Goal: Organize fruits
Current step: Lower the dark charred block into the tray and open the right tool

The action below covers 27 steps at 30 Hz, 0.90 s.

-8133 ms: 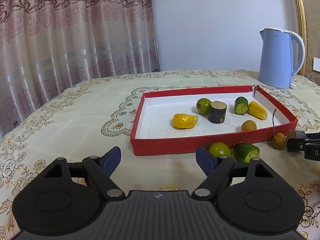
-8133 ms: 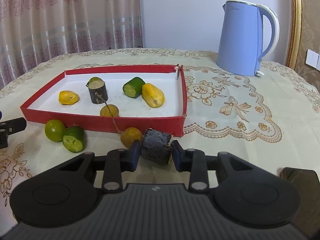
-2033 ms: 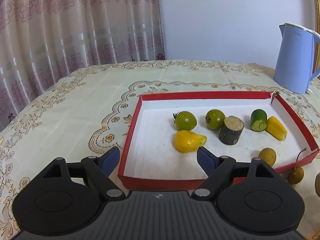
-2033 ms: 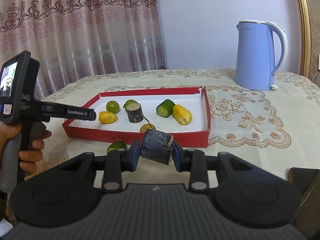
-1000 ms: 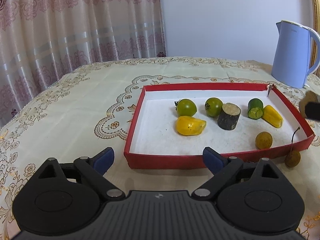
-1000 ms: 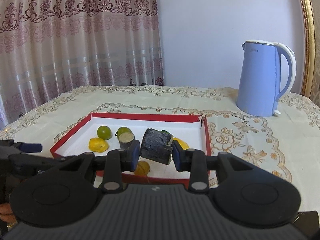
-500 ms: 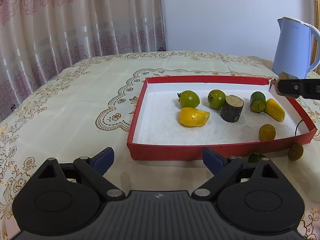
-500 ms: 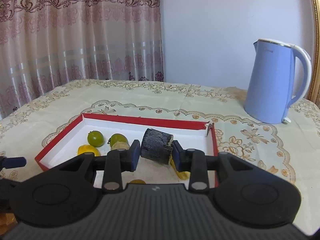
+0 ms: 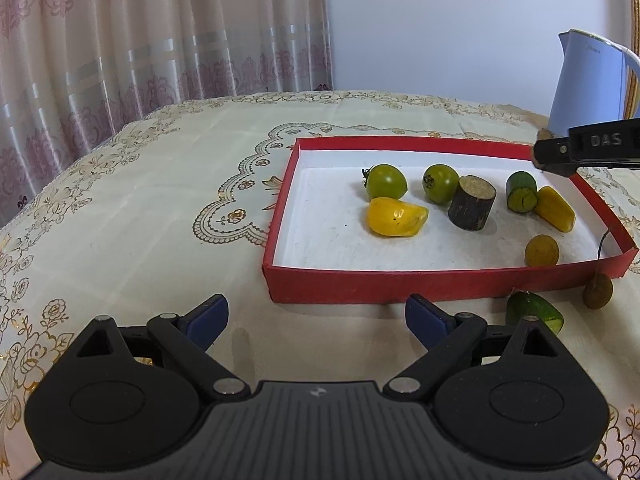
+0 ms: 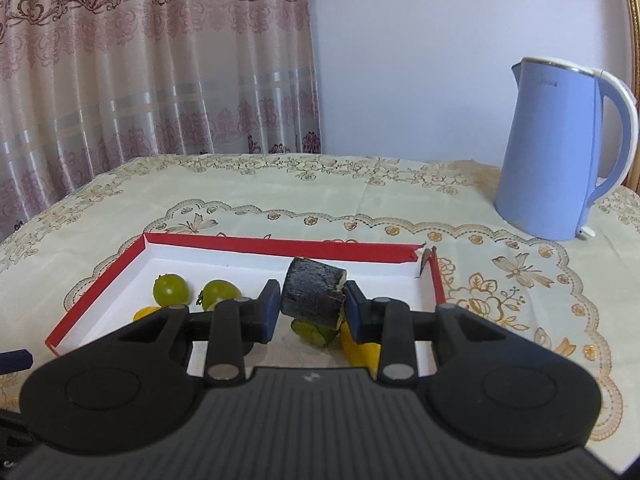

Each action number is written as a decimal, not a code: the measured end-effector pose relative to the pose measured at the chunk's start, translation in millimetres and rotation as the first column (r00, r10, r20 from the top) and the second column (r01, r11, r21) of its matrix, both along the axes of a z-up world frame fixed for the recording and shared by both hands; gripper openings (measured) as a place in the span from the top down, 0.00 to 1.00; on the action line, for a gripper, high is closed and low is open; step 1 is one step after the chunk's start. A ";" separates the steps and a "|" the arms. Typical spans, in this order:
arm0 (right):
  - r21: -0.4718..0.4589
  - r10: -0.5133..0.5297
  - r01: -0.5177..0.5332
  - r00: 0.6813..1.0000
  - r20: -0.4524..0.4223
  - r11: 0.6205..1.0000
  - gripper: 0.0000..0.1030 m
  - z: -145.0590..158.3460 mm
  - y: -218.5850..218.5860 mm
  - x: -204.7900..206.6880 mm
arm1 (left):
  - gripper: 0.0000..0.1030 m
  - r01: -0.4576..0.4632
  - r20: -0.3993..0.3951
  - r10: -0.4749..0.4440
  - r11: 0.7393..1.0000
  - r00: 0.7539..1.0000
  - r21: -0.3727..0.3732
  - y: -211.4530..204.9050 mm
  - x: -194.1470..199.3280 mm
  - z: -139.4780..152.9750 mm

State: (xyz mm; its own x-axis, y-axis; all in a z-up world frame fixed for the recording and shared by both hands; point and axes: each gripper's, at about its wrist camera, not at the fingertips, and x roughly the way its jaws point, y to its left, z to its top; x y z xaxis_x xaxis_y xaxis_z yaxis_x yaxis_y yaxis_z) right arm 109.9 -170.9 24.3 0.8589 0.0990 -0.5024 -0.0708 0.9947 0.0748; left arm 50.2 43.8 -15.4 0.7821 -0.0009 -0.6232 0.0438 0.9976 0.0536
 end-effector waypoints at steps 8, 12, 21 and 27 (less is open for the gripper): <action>-0.002 0.009 -0.009 0.999 -0.031 1.000 0.69 -8.6 9.3 18.4 | 0.07 0.009 -0.004 -0.009 1.000 1.000 -0.008 3.0 -2.2 0.5; -0.005 0.016 -0.016 0.999 -0.032 1.000 0.69 -7.7 17.3 25.3 | 0.07 0.017 -0.006 -0.017 1.000 1.000 -0.013 2.4 -4.3 1.1; -0.008 0.015 -0.015 0.999 -0.049 1.000 0.65 -10.5 22.4 40.4 | 0.07 0.015 -0.008 -0.015 1.000 1.000 -0.006 -0.7 -7.8 1.1; 0.000 -0.009 0.009 1.000 0.015 1.000 0.36 3.5 16.1 17.2 | 0.07 0.019 -0.003 -0.019 1.000 1.000 -0.007 -1.8 -9.7 1.9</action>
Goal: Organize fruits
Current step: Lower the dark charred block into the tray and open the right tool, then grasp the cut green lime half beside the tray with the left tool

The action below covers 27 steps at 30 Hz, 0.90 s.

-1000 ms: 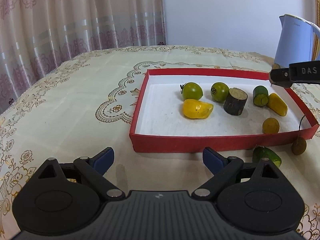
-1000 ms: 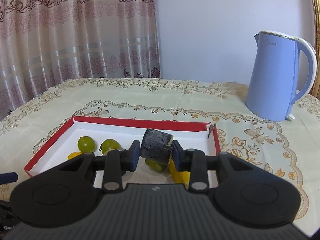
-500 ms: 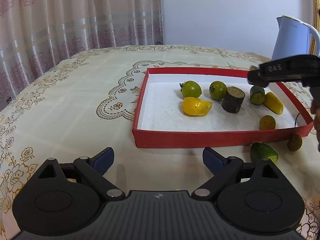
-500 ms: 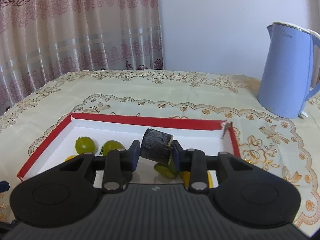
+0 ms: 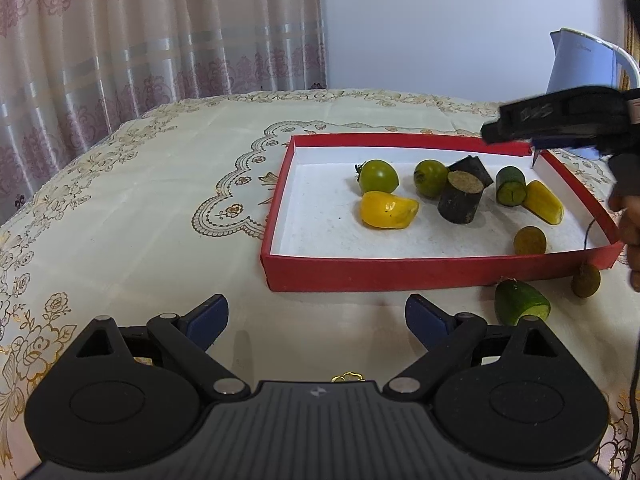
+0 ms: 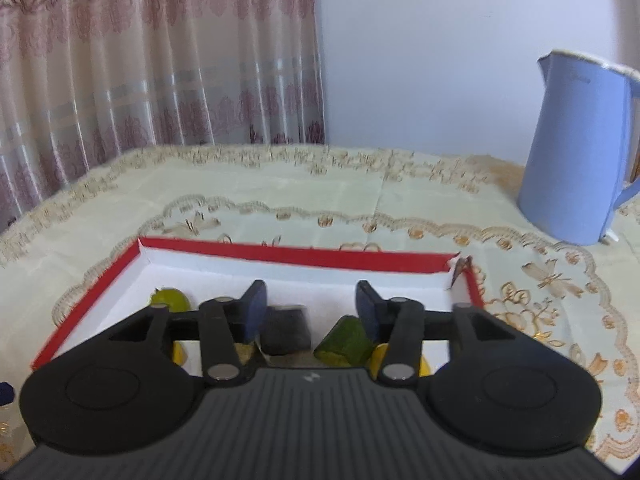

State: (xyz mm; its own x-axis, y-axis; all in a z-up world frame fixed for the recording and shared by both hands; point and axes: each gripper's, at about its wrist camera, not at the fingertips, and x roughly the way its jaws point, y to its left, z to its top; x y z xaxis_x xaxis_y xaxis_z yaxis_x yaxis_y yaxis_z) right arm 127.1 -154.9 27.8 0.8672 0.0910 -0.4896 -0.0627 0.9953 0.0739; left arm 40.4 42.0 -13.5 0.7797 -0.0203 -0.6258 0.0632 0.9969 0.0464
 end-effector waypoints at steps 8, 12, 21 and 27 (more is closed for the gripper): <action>0.043 -0.109 0.106 0.990 0.087 0.993 0.00 23.2 -27.5 -91.2 | 0.07 0.054 0.018 -0.053 0.998 0.998 -0.035 -5.4 -12.6 -1.7; 0.070 -0.196 0.194 0.980 0.028 0.979 0.00 8.9 -41.9 -130.1 | 0.07 0.090 0.032 -0.088 0.994 0.996 -0.055 -10.8 -21.8 -0.7; 0.047 -0.174 0.171 0.983 0.059 0.984 0.00 -25.1 -56.3 -158.8 | 0.07 0.188 0.052 -0.184 0.979 0.982 -0.077 -39.3 -37.1 0.5; 0.142 -0.166 0.150 0.980 0.109 0.978 0.00 -29.4 -73.8 -171.6 | 0.07 0.231 0.097 -0.228 0.973 0.969 -0.020 -67.4 -42.5 1.9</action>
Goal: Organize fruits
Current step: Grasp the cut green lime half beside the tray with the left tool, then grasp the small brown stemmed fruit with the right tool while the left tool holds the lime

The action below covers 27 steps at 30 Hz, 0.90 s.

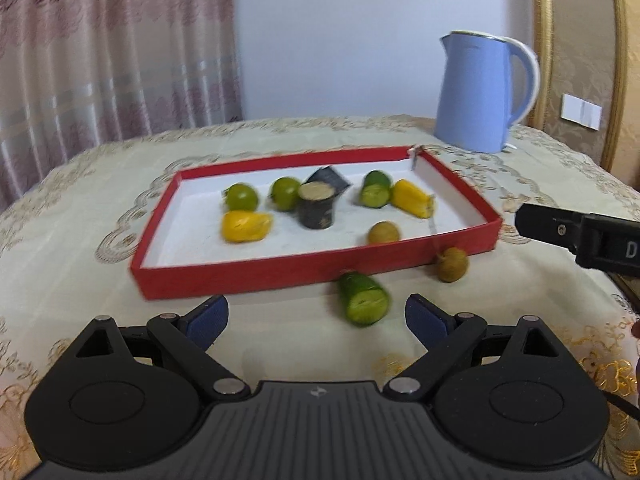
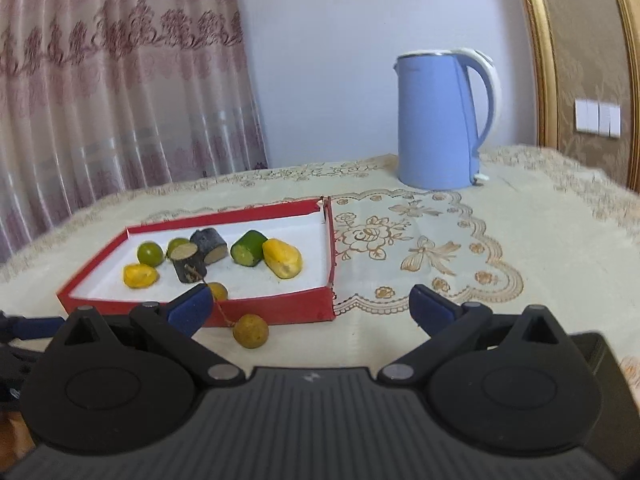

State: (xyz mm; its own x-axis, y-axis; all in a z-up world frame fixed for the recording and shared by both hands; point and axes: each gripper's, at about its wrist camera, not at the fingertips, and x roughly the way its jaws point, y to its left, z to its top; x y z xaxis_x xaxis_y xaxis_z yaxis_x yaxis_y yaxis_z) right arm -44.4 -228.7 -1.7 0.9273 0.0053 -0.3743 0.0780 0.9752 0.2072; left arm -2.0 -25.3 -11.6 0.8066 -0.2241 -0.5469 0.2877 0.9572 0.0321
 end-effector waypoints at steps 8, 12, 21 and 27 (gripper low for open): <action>0.159 -0.010 -0.006 0.995 0.099 0.987 0.00 -10.6 -28.8 -17.8 | 0.08 -0.011 0.053 0.007 0.997 0.999 0.071 -34.0 3.7 -8.6; 0.137 0.002 -0.013 0.997 0.080 0.991 0.00 -18.8 -25.8 -13.9 | 0.12 -0.049 0.091 0.038 0.990 0.995 0.130 -47.1 4.2 -12.8; 0.044 0.023 -0.025 0.998 0.056 0.999 0.00 -18.9 -8.3 -11.7 | 0.69 -0.043 0.017 0.042 0.994 0.999 0.099 -44.4 18.4 -21.4; -0.016 0.048 -0.047 0.998 0.042 0.999 0.00 -16.1 2.8 -10.2 | 0.69 -0.008 0.017 0.007 0.997 1.000 0.070 -39.7 12.8 -21.3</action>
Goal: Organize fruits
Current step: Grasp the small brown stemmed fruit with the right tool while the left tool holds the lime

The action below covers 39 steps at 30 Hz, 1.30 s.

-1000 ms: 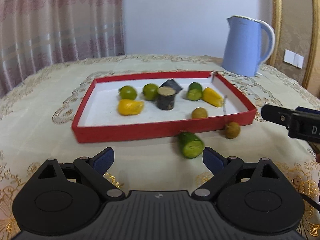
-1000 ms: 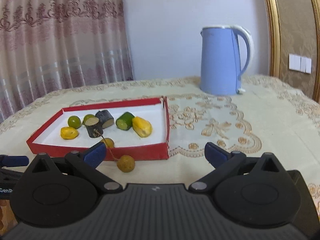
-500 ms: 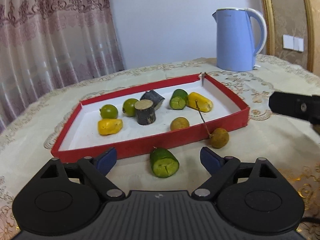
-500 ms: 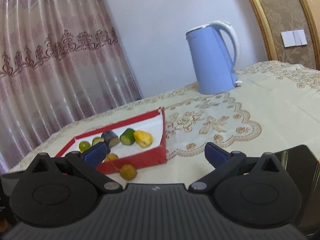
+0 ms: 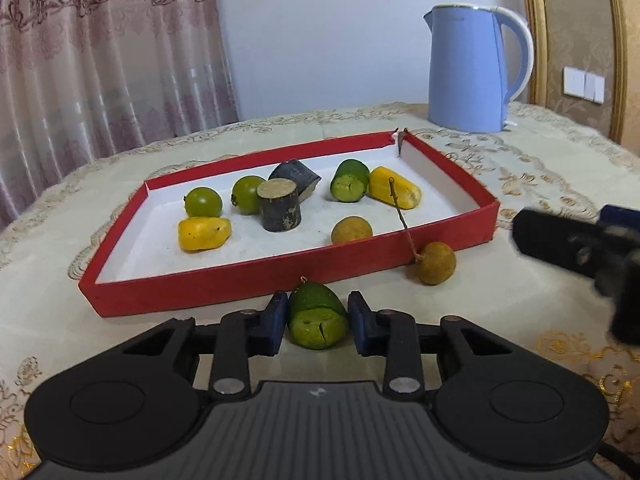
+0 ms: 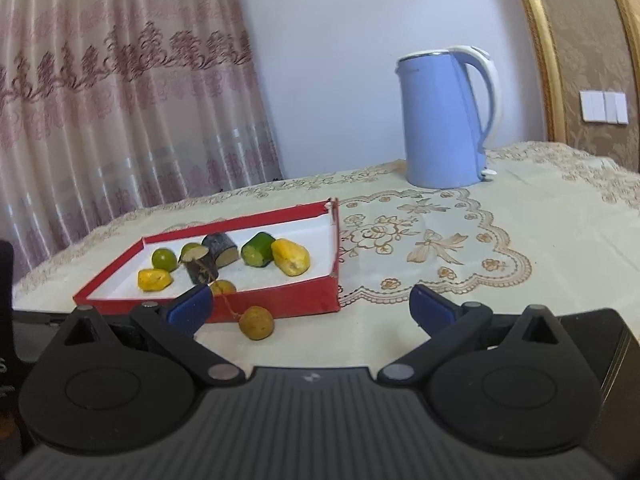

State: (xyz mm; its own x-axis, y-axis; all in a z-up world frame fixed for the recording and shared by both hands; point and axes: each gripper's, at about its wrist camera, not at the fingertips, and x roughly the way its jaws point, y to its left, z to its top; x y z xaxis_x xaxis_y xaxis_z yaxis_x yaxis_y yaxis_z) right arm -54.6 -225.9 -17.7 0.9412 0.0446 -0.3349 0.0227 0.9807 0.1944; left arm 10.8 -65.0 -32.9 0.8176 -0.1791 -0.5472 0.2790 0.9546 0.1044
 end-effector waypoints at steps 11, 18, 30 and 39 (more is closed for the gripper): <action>-0.120 0.098 -0.111 0.989 -0.113 0.986 0.00 0.0 37.7 38.8 | 0.69 -0.130 0.018 0.130 0.991 0.991 0.014 57.8 9.2 2.2; 0.099 0.276 -0.261 0.940 -0.202 0.960 0.00 -13.2 22.8 73.4 | 0.69 -0.132 -0.014 0.132 0.991 0.991 -0.028 68.6 15.0 1.1; -0.105 0.085 -0.116 0.960 -0.267 0.988 0.00 -15.4 47.3 76.0 | 0.60 -0.159 -0.043 0.157 0.986 0.987 -0.044 72.6 21.7 -1.3; -0.167 0.107 -0.163 0.947 -0.304 0.972 0.27 -12.7 61.6 86.4 | 0.53 -0.180 -0.041 0.178 0.983 0.983 -0.033 71.7 21.0 -1.0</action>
State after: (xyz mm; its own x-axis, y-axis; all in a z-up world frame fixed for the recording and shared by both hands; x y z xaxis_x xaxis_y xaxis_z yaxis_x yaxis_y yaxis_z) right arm 31.7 -164.2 -30.5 0.7905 0.0743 -0.6079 -0.0844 0.9964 0.0120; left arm 31.7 6.6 -33.9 0.8170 -0.0523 -0.5742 0.1064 0.9924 0.0611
